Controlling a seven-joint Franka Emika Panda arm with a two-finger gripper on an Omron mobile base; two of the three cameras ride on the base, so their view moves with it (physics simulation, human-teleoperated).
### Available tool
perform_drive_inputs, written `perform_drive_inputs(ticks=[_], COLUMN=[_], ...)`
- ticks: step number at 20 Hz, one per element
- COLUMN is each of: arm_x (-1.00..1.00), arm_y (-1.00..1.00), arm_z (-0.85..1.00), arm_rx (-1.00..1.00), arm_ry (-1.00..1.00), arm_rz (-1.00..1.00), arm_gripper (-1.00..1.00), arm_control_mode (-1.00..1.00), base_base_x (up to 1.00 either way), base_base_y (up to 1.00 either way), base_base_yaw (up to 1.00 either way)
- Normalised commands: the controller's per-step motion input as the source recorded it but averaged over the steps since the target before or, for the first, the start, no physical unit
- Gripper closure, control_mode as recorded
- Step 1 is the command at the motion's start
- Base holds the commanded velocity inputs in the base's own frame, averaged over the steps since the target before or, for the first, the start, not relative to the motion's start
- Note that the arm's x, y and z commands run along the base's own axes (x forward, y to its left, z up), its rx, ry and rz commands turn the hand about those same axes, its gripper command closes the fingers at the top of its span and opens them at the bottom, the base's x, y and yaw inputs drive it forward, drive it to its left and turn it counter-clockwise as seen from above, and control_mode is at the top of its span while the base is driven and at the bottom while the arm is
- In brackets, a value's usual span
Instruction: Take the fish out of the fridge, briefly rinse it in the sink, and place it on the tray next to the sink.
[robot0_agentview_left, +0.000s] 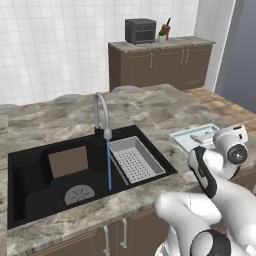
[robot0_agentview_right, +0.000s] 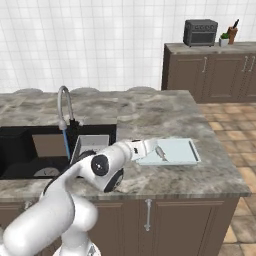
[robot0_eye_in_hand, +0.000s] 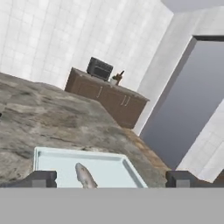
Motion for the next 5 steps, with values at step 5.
perform_drive_inputs(ticks=[5], arm_x=[-0.37], arm_y=[0.26], arm_z=[0.06], arm_rx=[-0.02], arm_ry=[-0.16], arm_rz=[0.01], arm_gripper=[-1.0], arm_control_mode=[-1.0], base_base_x=[0.0], base_base_y=[0.0], base_base_yaw=[0.0])
